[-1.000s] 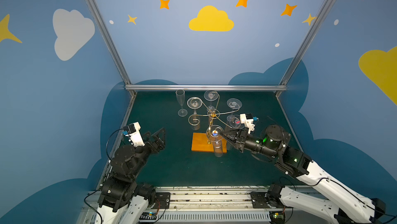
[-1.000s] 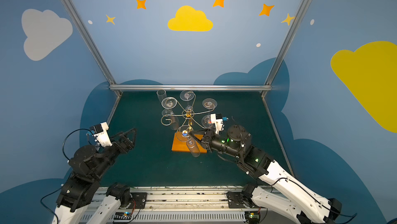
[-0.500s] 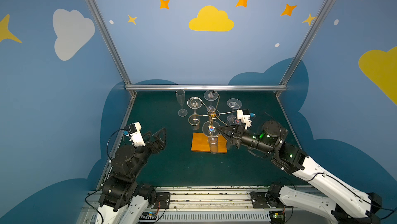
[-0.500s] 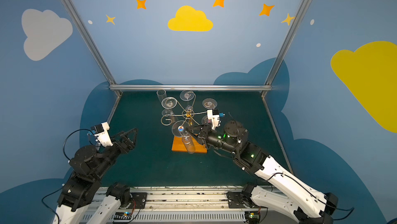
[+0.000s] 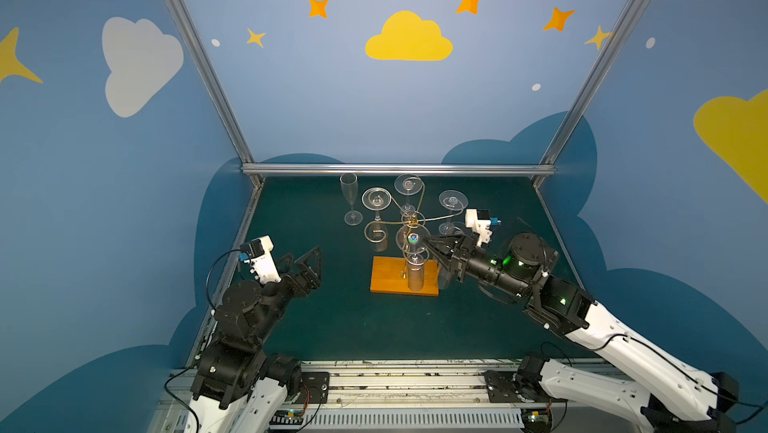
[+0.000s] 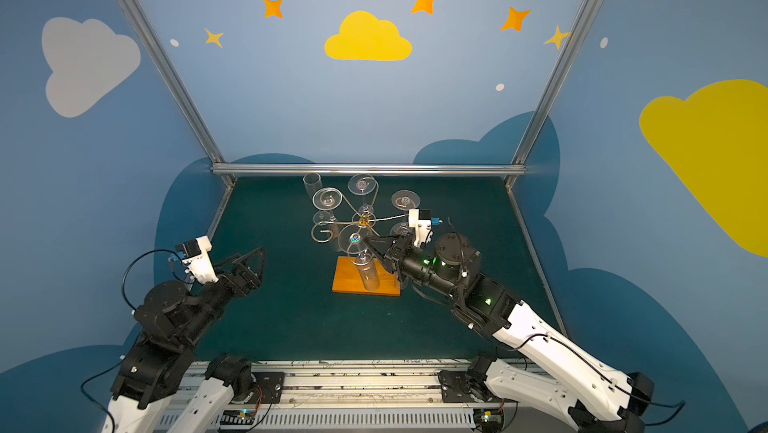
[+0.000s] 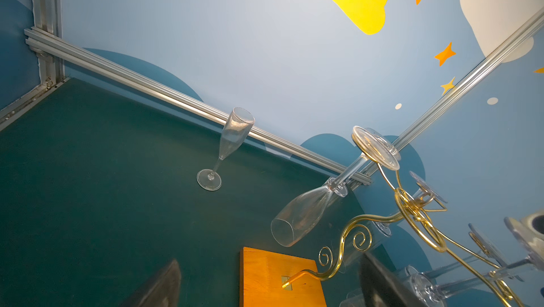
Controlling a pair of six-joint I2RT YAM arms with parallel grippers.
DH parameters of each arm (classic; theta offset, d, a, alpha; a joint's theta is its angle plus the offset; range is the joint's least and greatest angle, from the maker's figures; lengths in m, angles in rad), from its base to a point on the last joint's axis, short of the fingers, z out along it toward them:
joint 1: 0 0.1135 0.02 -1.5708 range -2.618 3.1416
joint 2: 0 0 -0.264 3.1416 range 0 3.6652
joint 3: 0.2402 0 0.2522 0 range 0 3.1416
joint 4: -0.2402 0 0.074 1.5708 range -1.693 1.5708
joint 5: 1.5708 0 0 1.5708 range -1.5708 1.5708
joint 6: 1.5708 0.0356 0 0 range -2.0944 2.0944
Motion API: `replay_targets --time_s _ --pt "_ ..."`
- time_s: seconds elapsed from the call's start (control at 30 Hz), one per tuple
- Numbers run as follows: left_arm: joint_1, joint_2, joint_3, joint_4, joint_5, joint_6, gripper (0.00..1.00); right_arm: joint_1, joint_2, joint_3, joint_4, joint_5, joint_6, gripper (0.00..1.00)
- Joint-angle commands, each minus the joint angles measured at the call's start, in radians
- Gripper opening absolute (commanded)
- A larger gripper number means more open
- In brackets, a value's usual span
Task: Take the wine glass off the wine glass rack
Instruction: 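Pull the glass out of the rack with the right gripper toward the robot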
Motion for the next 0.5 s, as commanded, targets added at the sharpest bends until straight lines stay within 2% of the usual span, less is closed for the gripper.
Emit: replay_targets --time_s 0.0,0.47 --pt "0.003 -0.005 -0.009 0.026 0.015 -0.002 0.93 0.006 -0.039 -0.029 0.093 0.052 0.042 0.00" --pt "0.003 -0.014 -0.010 0.016 0.006 -0.015 0.93 0.005 -0.165 -0.109 0.037 0.086 0.082 0.00"
